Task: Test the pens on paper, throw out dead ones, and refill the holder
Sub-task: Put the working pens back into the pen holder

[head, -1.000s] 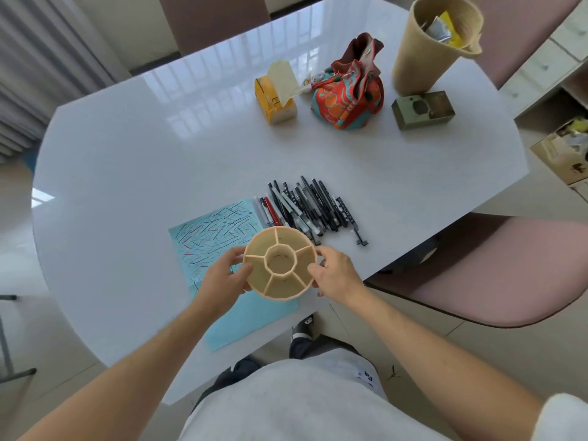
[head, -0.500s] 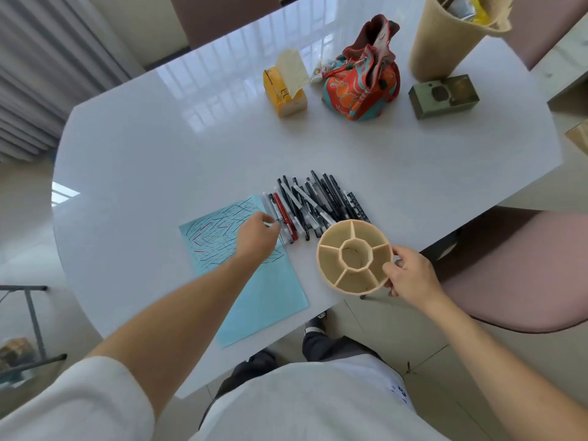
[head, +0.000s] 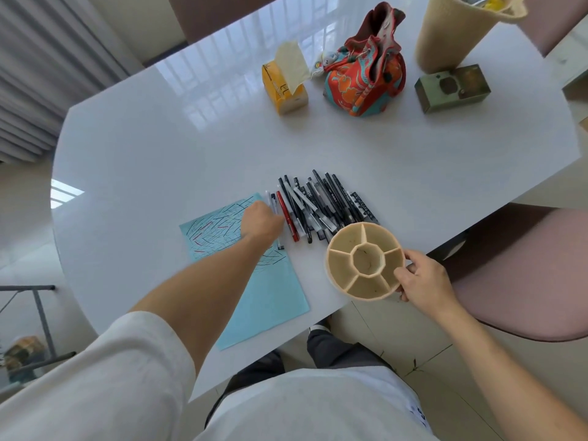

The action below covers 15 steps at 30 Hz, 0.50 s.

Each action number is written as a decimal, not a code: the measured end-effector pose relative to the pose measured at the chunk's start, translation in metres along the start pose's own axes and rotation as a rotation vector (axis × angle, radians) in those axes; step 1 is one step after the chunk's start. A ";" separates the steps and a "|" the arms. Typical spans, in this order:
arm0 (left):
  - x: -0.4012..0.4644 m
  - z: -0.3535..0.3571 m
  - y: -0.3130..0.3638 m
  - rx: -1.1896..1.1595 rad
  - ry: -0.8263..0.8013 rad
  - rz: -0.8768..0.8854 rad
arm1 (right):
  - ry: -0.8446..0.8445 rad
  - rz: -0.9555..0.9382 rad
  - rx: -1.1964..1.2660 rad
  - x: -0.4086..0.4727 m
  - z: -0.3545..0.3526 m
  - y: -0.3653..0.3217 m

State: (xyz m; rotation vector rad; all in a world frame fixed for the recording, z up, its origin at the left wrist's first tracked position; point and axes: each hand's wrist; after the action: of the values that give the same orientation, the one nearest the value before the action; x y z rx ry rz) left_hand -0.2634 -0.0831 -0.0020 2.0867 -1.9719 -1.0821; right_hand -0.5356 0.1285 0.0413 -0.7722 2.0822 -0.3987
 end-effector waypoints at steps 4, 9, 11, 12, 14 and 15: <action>0.003 -0.003 -0.005 0.049 -0.020 -0.008 | 0.034 0.023 0.019 0.006 -0.004 0.002; 0.001 -0.015 -0.020 0.105 -0.051 -0.019 | 0.020 0.025 0.034 0.010 -0.001 0.000; 0.001 -0.020 -0.026 0.129 -0.069 -0.016 | -0.006 0.022 0.047 0.010 0.002 -0.001; 0.001 -0.022 -0.028 0.137 -0.082 0.000 | -0.015 0.018 0.041 0.010 0.003 -0.002; 0.000 -0.021 -0.026 0.131 -0.103 0.047 | -0.026 0.015 0.040 0.010 0.005 -0.002; -0.001 -0.020 -0.023 0.111 -0.108 0.068 | -0.029 0.014 0.048 0.011 0.006 -0.003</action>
State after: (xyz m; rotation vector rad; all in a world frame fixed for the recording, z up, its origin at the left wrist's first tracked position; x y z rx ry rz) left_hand -0.2335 -0.0869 0.0020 2.0368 -2.1840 -1.1187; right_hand -0.5347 0.1195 0.0327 -0.7309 2.0429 -0.4264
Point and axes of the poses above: each hand's wrist, its own x-axis towards the middle knuckle, its own z-axis out of the palm, y = z × x, and after that the axes turned 11 degrees about z, right-handed
